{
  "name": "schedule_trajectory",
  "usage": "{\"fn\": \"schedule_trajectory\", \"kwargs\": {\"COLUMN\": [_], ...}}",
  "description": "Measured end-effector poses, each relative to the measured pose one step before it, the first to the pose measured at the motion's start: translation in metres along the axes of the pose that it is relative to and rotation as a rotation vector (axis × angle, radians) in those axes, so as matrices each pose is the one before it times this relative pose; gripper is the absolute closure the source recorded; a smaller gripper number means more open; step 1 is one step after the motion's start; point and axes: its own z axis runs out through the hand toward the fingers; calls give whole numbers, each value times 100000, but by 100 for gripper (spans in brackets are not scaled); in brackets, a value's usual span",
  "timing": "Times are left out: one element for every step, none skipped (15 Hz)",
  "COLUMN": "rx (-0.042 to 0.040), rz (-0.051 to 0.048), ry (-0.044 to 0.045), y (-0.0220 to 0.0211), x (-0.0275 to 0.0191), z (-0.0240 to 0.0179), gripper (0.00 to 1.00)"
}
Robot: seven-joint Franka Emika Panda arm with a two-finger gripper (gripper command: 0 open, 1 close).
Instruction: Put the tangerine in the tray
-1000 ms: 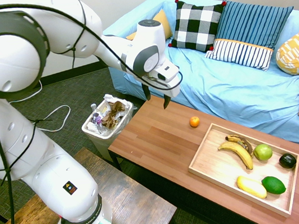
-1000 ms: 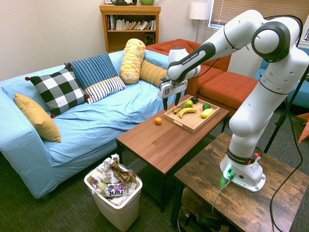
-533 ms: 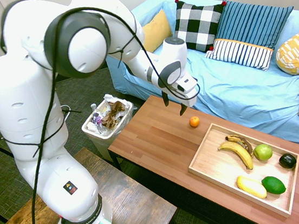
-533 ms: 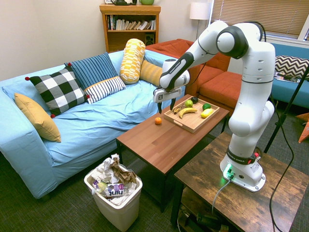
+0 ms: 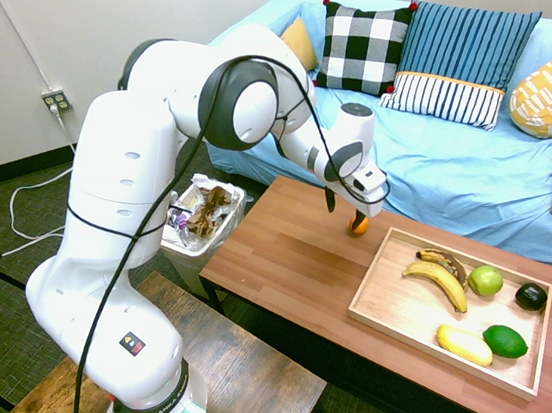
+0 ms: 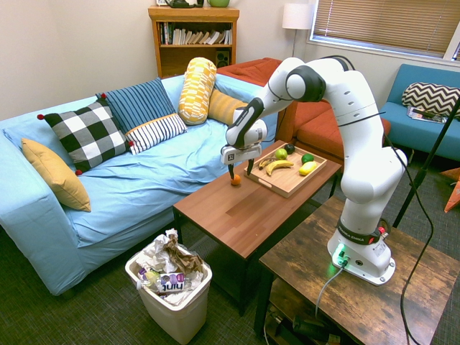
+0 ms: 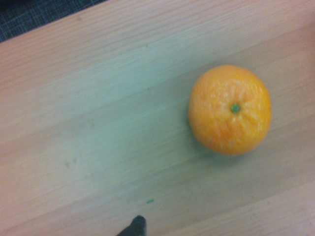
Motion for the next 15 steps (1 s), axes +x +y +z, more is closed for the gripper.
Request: {"fn": "schedule_trajectory", "kwargs": {"rx": [-687,-471,-275,-382,-232,-168,-213,-69,-23,-5,-163,40,125,123,130], "rz": [570,599,584,386,367,294,238,38,24,-81,-109,-50,39,124,216], "ry": [-491,-516,-350,-295,-85,-96,-229,-11,-41,-103,-152,-12,-172,-252,-130], "y": [-335,-315,-303,-261,-212,-198,-168,-201,-128,-189,-159,-146,-140,-94,-64], "x": [568,455,423,362,353,334,315,282,159,97,42,53,-2,-28,39], "z": [788,592,476,418,406,297,175,79,93,36,61,52,75,98,95], "gripper": [0,0,0,0,0,0,0,0,0,0,0,100,100,100,100]}}
